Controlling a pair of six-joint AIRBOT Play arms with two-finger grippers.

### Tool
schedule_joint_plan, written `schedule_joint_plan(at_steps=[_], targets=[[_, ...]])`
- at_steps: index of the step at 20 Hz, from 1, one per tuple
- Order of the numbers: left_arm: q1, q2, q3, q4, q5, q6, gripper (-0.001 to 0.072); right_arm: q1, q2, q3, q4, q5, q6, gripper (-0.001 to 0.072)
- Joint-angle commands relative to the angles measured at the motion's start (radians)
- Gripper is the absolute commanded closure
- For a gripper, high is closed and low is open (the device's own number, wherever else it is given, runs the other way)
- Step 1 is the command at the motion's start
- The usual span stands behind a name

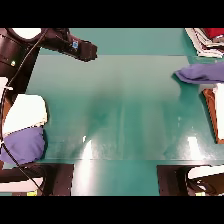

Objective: Fold the shirts.

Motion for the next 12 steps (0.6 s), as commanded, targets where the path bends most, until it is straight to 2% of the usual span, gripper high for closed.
schedule_joint_plan(at_steps=[1, 4, 8, 12], targets=[[-0.011, 0.0, 0.0, -0.001, 0.016, -0.006, 0.0684, -0.108, 0.002, 0.003, 0.016, -0.067, 0.002, 0.0698], [-0.011, 0.0, 0.0, -0.001, 0.016, -0.008, 0.0684, -0.139, 0.002, 0.032, 0.135, -0.111, 0.001, 0.0698], [-0.012, 0.0, 0.0, -0.001, 0.014, -0.008, 0.0684, -0.143, 0.026, 0.09, 0.204, -0.176, -0.003, 0.0698], [-0.011, 0.0, 0.0, -0.001, 0.014, -0.006, 0.0684, -0.147, 0.151, -0.019, 0.2, -0.283, -0.119, 0.0698]])
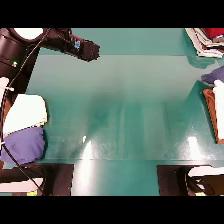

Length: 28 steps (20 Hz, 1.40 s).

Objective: Fold the shirts.

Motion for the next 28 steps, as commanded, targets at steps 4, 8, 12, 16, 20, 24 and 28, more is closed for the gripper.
schedule_joint_plan(at_steps=[4, 8, 12, 16, 20, 24, 28], targets=[[-0.001, 0.0, 0.0, 0.0, -0.017, 0.002, 0.0684, -0.055, 0.129, -0.062, 0.011, -0.029, -0.116, 0.0698], [-0.001, 0.0, 0.0, 0.0, -0.034, 0.003, 0.0684, -0.126, 0.143, -0.066, -0.119, 0.143, -0.116, 0.0698], [0.0, 0.0, 0.0, 0.0, -0.04, 0.003, 0.0684, -0.2, 0.211, -0.226, -0.226, 0.217, -0.116, 0.0697], [0.0, 0.0, 0.0, 0.0, -0.044, 0.003, 0.0684, -0.276, 0.341, -0.459, -0.33, 0.216, -0.116, 0.0697], [0.0, 0.0, 0.0, 0.0, -0.044, 0.005, 0.0684, -0.37, 0.455, -0.636, -0.434, 0.216, -0.116, 0.0616], [0.0, 0.0, 0.0, 0.0, -0.044, 0.01, 0.0684, -0.48, 0.529, -0.744, -0.489, 0.205, -0.116, 0.0282], [0.0, 0.0, 0.0, 0.0, -0.042, 0.01, 0.0684, -0.536, 0.547, -0.756, -0.396, 0.203, -0.111, 0.02]])
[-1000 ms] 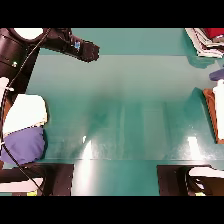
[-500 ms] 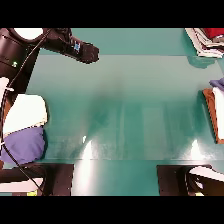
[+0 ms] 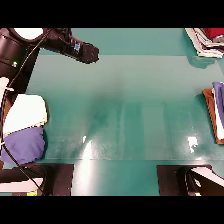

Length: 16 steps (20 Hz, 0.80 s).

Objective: Fold the shirts.

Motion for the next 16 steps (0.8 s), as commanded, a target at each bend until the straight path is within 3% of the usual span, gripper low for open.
schedule_joint_plan(at_steps=[1, 5, 9, 13, 14, 16], targets=[[-0.001, 0.0, 0.0, 0.0, 0.005, 0.001, 0.0684, -0.018, 0.021, -0.026, 0.129, -0.003, 0.003, 0.02], [0.0, 0.0, 0.0, 0.001, 0.015, 0.001, 0.0684, 0.256, 0.021, -0.026, 0.351, -0.052, 0.003, 0.0203], [0.0, 0.0, 0.0, 0.0, 0.011, 0.001, 0.0683, 0.651, 0.021, -0.026, 0.361, -0.082, 0.003, 0.0209], [0.0, 0.0, 0.0, 0.0, 0.011, 0.001, 0.0684, 0.98, 0.021, -0.026, 0.359, -0.15, 0.002, 0.0556], [0.0, 0.0, 0.0, 0.0, 0.011, 0.001, 0.0684, 1.043, 0.021, -0.026, 0.359, -0.166, 0.001, 0.0699], [0.0, 0.0, 0.0, 0.0, 0.011, 0.001, 0.0684, 1.137, 0.021, -0.026, 0.359, -0.184, -0.024, 0.0695]])
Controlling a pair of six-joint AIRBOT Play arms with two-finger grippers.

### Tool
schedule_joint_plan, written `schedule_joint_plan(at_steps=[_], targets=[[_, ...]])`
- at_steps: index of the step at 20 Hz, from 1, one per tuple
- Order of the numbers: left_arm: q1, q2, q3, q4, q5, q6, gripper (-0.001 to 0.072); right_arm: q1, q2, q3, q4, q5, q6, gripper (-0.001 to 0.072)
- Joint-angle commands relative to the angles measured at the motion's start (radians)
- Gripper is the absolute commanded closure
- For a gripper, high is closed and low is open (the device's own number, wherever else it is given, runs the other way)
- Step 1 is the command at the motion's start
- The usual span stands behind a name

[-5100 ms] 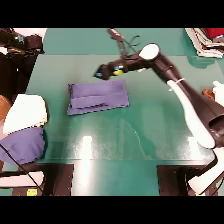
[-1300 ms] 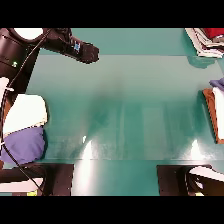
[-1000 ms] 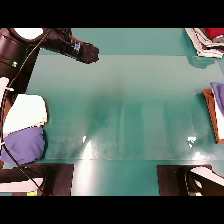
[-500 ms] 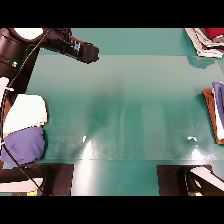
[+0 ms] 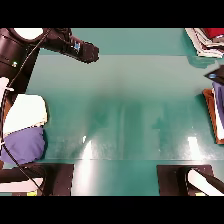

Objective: Fold the shirts.

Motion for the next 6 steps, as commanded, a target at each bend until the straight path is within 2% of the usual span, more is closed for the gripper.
schedule_joint_plan(at_steps=[1, 6], targets=[[0.0, 0.0, 0.0, 0.0, 0.0, 0.0, 0.0684, 0.198, 0.001, 0.0, 0.007, -0.042, -0.026, 0.0695], [0.0, 0.0, 0.0, 0.0, 0.0, 0.0, 0.0684, 0.238, 0.001, 0.0, 0.009, -0.029, -0.026, 0.0695]])
